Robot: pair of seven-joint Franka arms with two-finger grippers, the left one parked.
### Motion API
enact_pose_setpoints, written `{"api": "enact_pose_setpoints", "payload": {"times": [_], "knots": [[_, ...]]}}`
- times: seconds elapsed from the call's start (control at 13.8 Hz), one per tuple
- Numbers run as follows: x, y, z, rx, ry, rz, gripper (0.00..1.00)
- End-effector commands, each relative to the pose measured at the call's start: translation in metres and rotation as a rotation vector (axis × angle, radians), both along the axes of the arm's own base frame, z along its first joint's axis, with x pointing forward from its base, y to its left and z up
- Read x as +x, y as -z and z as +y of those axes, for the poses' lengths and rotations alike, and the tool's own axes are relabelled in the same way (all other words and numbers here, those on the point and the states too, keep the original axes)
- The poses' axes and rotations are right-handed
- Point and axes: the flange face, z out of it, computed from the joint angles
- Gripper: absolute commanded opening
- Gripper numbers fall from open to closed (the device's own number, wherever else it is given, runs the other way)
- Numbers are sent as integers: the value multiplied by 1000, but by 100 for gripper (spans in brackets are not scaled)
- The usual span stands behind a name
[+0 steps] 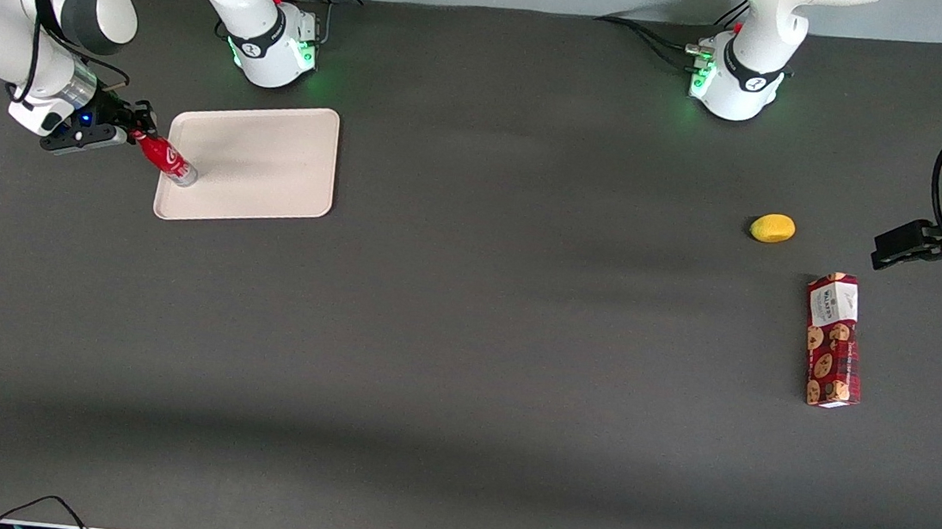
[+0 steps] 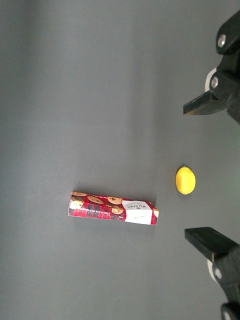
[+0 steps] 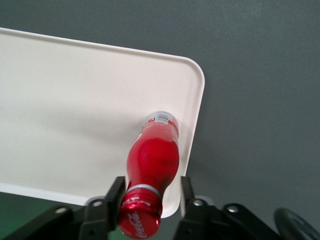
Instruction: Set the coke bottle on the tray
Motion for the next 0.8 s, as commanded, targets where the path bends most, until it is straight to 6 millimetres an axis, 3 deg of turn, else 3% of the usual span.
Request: {"api": "enact_pose_setpoints", "payload": {"times": [0.0,0.22,0.44,0.73], "knots": [[4,-5,-3,-8,-4,-14,100],[14,-22,-5,-13,0,-22,100],[49,-72,1,-15,15,-75,100],[116,-176,74,-64,57,-161,100]]}}
